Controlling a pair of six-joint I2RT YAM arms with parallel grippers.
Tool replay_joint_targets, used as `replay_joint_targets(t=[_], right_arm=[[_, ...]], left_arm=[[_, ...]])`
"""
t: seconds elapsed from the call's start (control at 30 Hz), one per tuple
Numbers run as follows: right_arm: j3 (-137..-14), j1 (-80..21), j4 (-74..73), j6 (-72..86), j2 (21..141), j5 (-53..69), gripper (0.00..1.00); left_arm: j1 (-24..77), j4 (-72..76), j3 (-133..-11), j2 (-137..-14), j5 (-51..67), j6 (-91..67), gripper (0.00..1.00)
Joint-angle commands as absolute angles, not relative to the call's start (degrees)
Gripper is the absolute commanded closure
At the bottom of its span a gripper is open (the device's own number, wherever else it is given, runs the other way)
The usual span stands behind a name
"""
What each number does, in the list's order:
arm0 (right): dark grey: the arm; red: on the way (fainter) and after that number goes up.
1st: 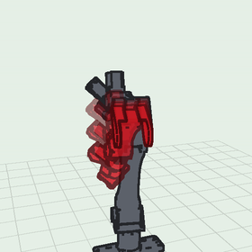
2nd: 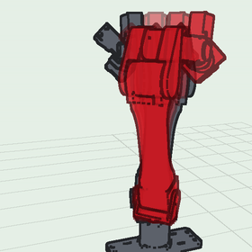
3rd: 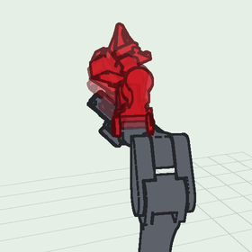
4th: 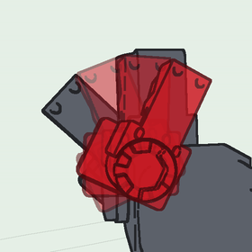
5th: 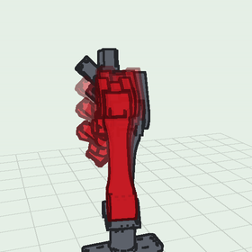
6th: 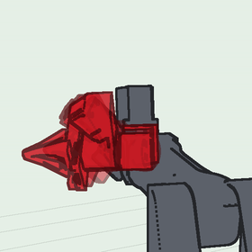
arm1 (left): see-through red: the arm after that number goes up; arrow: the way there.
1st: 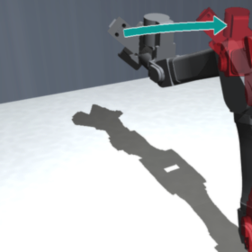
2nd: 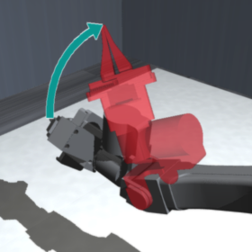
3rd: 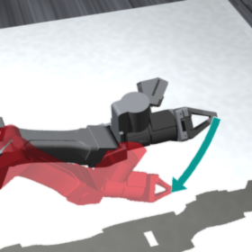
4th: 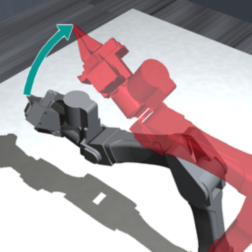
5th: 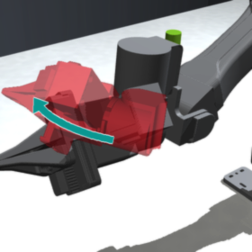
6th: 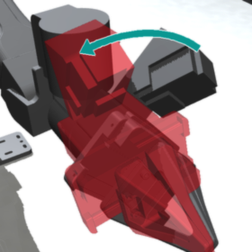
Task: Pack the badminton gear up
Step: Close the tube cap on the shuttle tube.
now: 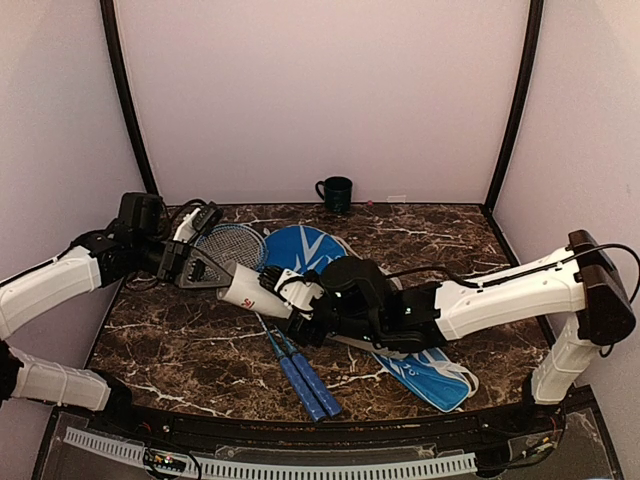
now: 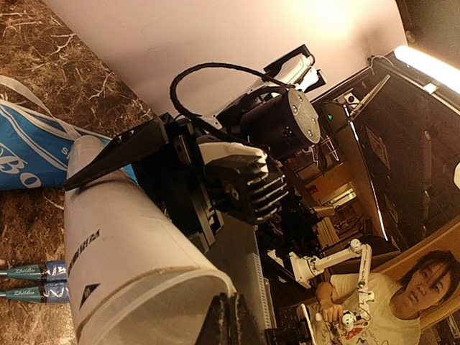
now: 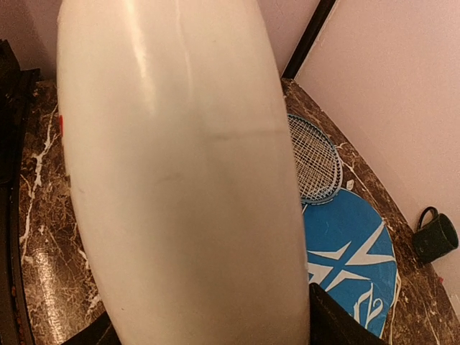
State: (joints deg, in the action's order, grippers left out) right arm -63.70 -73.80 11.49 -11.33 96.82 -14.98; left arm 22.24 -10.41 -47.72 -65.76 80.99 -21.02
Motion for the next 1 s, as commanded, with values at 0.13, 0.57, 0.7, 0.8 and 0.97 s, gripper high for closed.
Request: replay_joint_targets(t=[0.13,0.57,0.7,0.8,0.97], right_arm=[[-57.01,-74.79,32.35,-7.19,93.65,-15.54,0.29],[-53.12,-78.04,42.14,-9.81,88.19,-15.77,0.29],[-53.23,-78.64,45.04,-11.25,87.01,-15.93,0.28],[-53.46,-78.90,46.92,-11.84,86.92,-15.23,0.28],[-54.26,-79.85,48.65,-12.22,87.58,-15.13,0.28]], left_arm=[[27.76,-10.36,-45.50,-66.28,83.13,-24.69,1.00],[32.99,9.25,-46.17,-67.47,83.68,-39.15,1.00],[34.93,11.16,-47.13,-68.00,83.88,-41.57,1.00],[36.92,11.57,-47.54,-68.20,84.07,-43.11,1.00],[37.75,11.69,-47.72,-68.12,84.16,-44.87,1.00]])
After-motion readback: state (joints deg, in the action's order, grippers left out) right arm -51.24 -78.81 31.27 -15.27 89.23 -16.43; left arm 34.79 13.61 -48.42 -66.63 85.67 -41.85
